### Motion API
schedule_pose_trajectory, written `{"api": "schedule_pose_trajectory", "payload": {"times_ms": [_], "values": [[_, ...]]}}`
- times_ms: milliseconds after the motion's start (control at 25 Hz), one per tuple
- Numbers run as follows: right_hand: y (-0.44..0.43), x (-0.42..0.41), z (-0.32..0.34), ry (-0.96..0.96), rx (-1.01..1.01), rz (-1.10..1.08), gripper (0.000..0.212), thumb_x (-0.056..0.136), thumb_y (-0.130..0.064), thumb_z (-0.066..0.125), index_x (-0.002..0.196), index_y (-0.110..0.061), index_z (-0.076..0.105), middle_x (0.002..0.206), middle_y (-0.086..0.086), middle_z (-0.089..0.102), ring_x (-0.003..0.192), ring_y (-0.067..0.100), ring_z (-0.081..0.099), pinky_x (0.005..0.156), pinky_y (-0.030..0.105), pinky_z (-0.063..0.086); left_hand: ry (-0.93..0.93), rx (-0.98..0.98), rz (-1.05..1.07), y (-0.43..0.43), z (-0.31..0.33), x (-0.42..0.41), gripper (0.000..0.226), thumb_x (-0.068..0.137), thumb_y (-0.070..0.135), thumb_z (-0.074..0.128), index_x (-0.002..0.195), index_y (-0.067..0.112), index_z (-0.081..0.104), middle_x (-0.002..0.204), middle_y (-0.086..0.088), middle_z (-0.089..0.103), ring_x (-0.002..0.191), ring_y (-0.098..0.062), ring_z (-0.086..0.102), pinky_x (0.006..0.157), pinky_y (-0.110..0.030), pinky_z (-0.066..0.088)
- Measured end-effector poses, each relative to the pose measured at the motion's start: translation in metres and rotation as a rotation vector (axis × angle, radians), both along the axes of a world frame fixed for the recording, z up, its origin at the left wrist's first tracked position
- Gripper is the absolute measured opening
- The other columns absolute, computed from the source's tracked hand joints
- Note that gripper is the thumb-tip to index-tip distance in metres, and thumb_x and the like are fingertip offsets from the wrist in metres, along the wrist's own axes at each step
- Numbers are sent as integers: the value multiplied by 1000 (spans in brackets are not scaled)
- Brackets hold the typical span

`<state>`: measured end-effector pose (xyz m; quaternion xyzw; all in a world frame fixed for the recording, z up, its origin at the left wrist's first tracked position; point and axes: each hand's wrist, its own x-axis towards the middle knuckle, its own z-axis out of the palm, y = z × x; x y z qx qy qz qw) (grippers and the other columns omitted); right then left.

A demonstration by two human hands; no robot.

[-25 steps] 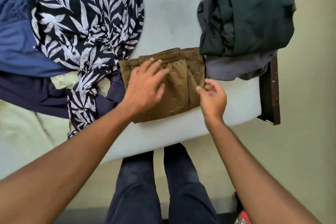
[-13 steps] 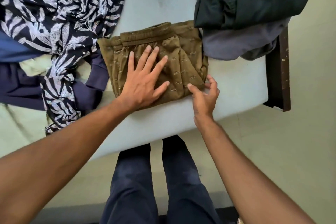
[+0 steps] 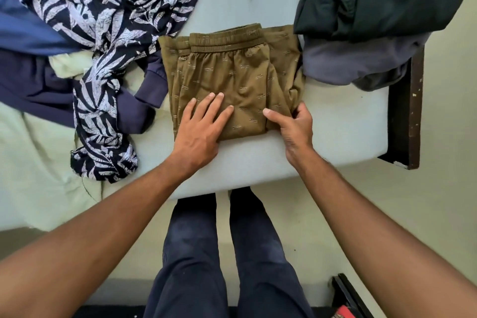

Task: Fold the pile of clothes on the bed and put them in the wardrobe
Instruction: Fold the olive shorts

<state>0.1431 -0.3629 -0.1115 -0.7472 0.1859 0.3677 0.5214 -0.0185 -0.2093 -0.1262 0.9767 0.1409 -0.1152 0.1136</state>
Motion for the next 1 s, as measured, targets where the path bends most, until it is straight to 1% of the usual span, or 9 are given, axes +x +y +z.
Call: {"api": "schedule_pose_trajectory", "payload": {"times_ms": [120,200,360,440,520,680,800,880,1000], "values": [[5,3,7,7,-50,-15,53,67,-10,92,115,-14,69,107,-1,77,98,15,73,88,30,60,-33,-53,45,0,11,-2,79,66,9,71,142,16,50,155,-14,40,143,-33,35,116,-54,28],[7,9,12,29,-103,-30,45,71,-9,89,112,-13,71,103,-2,77,94,15,73,87,29,60,-85,-207,140,0,19,-4,74,69,15,71,140,16,52,148,-12,46,139,-32,40,114,-50,33],[-2,7,19,69,-115,-38,26,78,-5,82,99,-18,73,96,-4,77,97,19,73,84,30,58,-308,-487,904,-7,39,-23,56,80,39,73,129,18,57,120,-2,56,115,-24,53,102,-38,42],[-9,1,15,118,-72,-66,27,78,-3,81,98,-19,72,99,-1,78,102,23,73,88,34,58,-257,-650,1347,-16,40,-26,66,75,46,79,130,23,52,123,2,53,113,-19,55,104,-37,45],[-13,-4,9,187,9,-159,38,79,0,81,109,-18,68,106,3,77,103,23,73,84,35,59,-224,-936,1651,-17,36,-21,68,75,40,85,130,22,49,127,0,58,108,-13,60,103,-35,50],[-3,-15,4,263,87,-261,43,73,-6,85,104,-25,62,98,0,73,82,16,69,60,25,51,-186,-1099,1735,1,25,-14,57,72,34,88,115,19,55,110,2,68,99,-15,67,87,-36,59],[13,-25,10,216,75,-272,53,69,1,87,113,-18,65,108,6,76,100,24,74,79,38,61,-181,-1170,1738,0,38,-15,30,83,29,82,103,21,60,95,5,70,88,-14,67,72,-30,55],[24,-32,22,172,22,-235,57,70,7,84,119,-14,64,111,9,76,105,29,73,88,48,61,-263,-1071,1769,-5,54,-18,35,82,24,83,106,23,57,91,2,70,84,-16,68,78,-32,56],[39,-30,54,-14,-104,-115,51,67,0,81,111,-20,65,102,1,77,94,21,74,89,54,61,-359,-1017,1861,2,84,-10,44,75,23,87,107,27,56,93,-3,72,83,-18,70,84,-39,58]]}}
